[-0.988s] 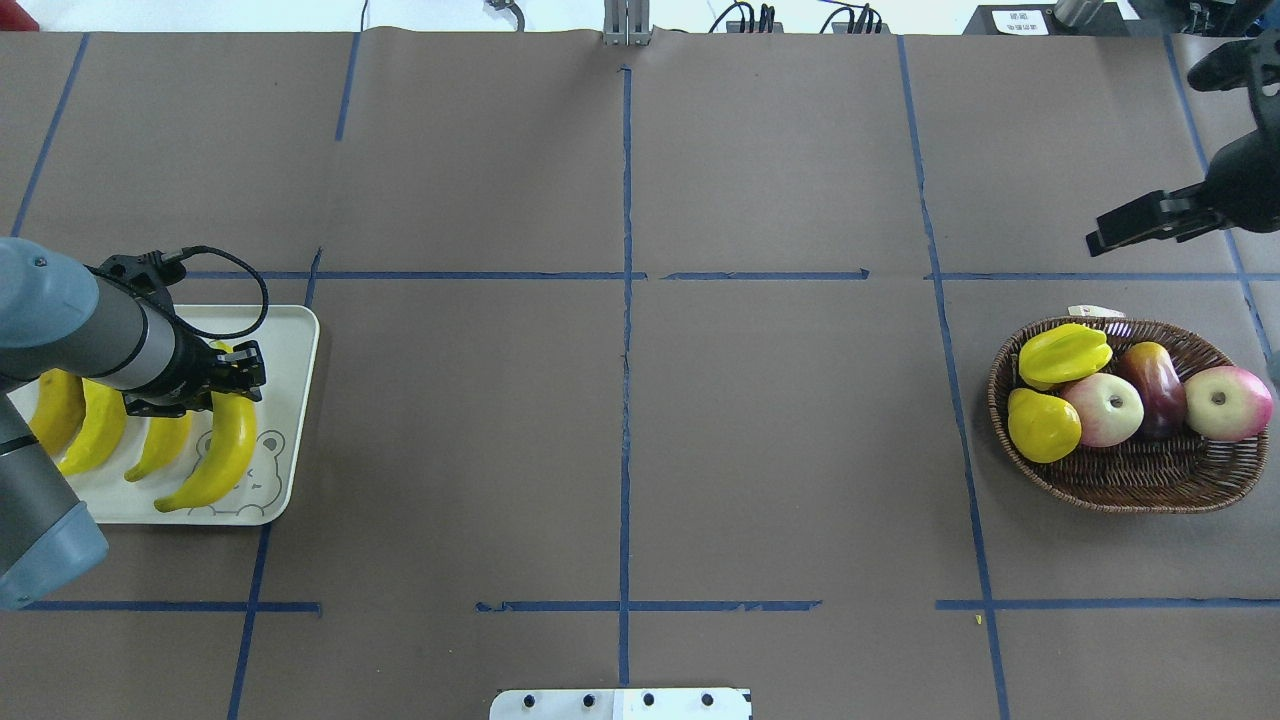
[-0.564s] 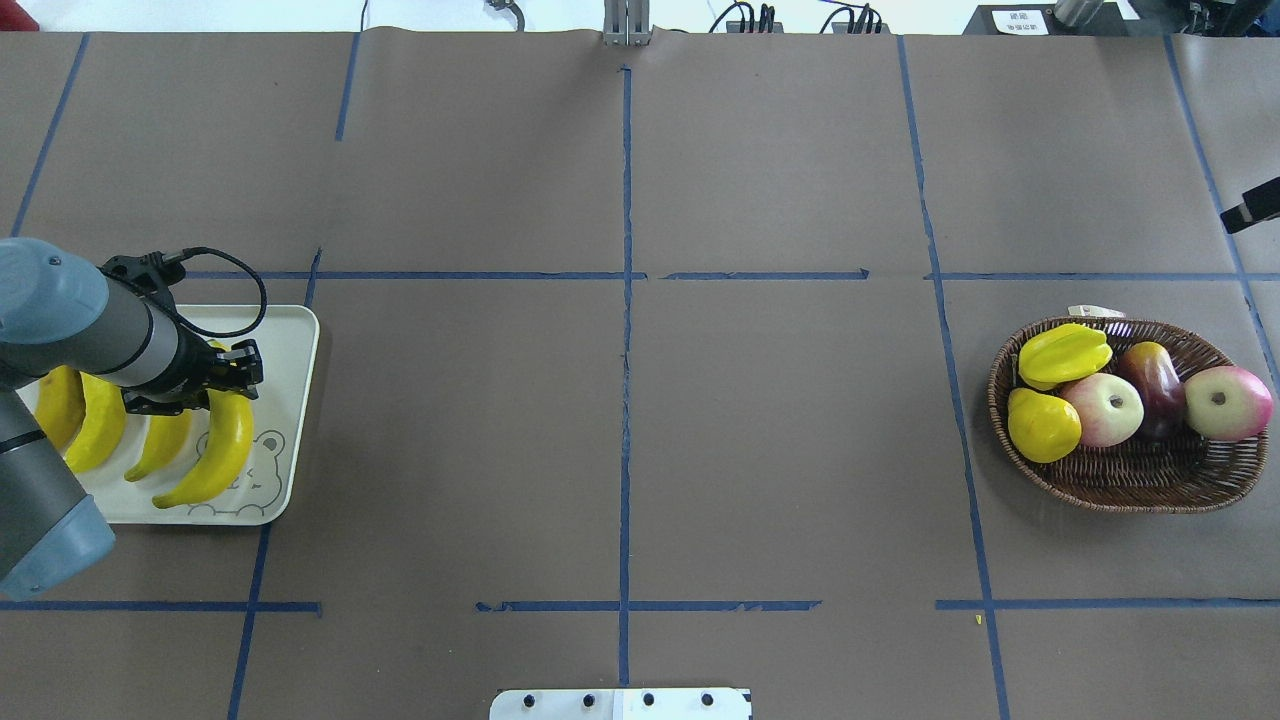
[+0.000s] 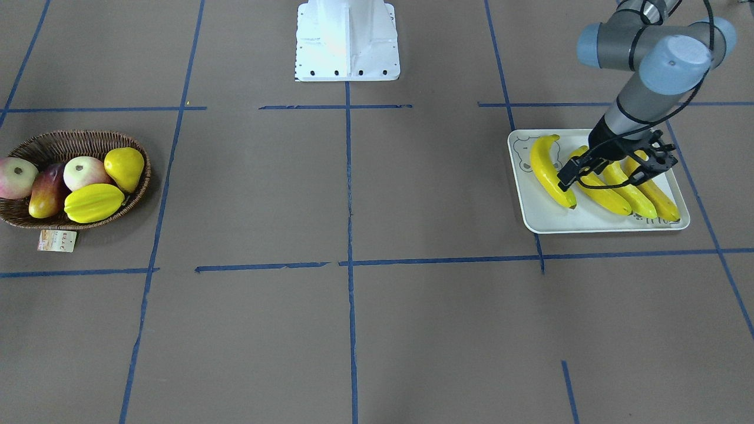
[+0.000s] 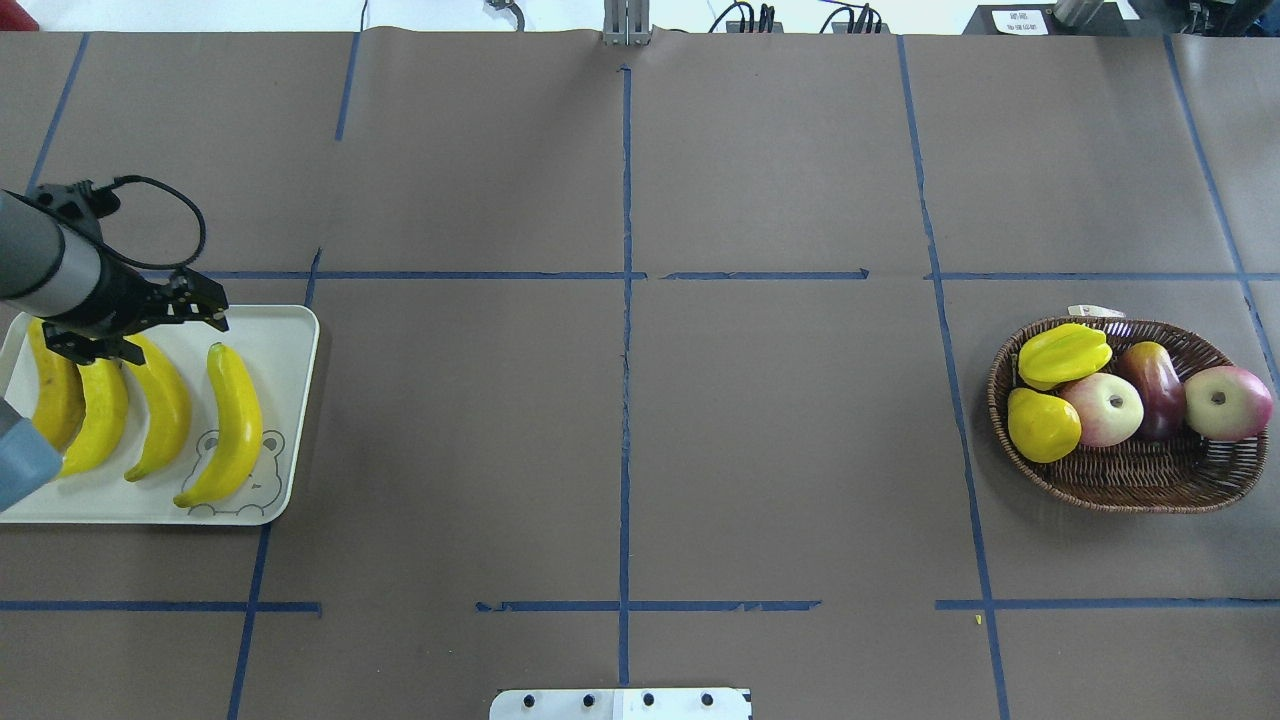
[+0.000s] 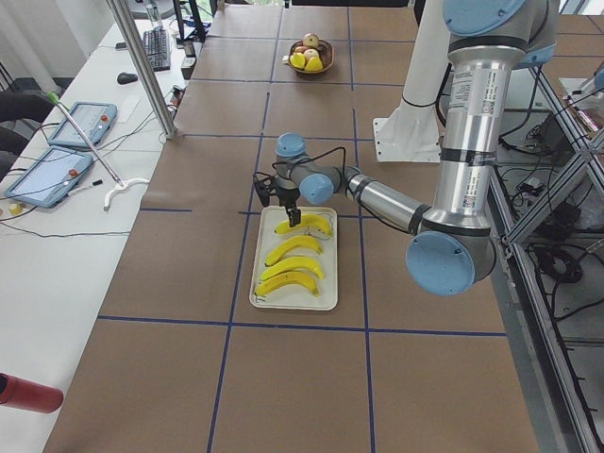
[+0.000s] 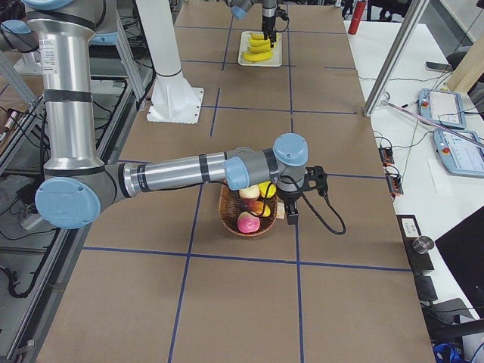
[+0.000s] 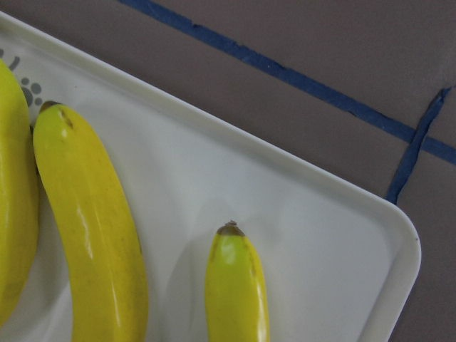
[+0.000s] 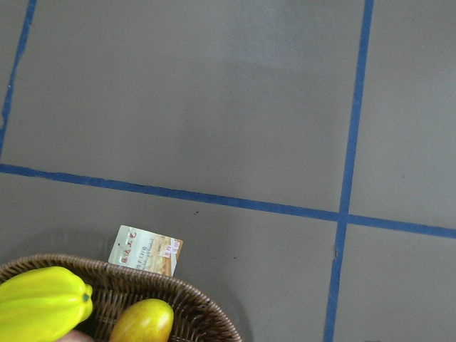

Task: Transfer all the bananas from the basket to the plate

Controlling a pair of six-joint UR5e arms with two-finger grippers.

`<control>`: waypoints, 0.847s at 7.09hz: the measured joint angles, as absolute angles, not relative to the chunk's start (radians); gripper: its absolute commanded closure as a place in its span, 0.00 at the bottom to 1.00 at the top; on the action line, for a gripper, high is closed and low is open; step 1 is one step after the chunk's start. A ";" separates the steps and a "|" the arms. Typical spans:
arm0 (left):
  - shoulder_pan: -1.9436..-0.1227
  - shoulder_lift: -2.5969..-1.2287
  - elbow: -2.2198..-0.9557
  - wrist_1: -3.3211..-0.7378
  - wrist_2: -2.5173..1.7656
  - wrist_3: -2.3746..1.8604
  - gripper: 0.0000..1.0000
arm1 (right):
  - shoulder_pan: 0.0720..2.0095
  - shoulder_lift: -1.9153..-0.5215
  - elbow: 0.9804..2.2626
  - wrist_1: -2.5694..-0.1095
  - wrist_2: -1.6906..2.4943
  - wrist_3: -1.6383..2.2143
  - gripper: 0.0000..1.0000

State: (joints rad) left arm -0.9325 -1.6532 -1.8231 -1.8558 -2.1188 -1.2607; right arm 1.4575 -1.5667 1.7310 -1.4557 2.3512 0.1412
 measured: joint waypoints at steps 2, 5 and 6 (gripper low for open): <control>-1.111 -1.646 -1.818 -1.738 -2.172 -0.871 0.00 | 1.481 -1.605 1.709 -1.442 2.354 0.137 0.00; -1.399 -1.637 -1.768 -1.549 -2.238 -0.287 0.00 | 1.526 -1.630 1.672 -1.439 2.395 0.120 0.00; -1.476 -1.636 -1.737 -1.489 -2.268 -0.158 0.00 | 1.551 -1.646 1.661 -1.444 2.424 0.095 0.00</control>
State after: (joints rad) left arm -1.4756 -1.6362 -1.7365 -1.4890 -2.2684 -0.1584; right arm 1.5506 -1.6460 1.6606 -1.4435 2.4237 0.0951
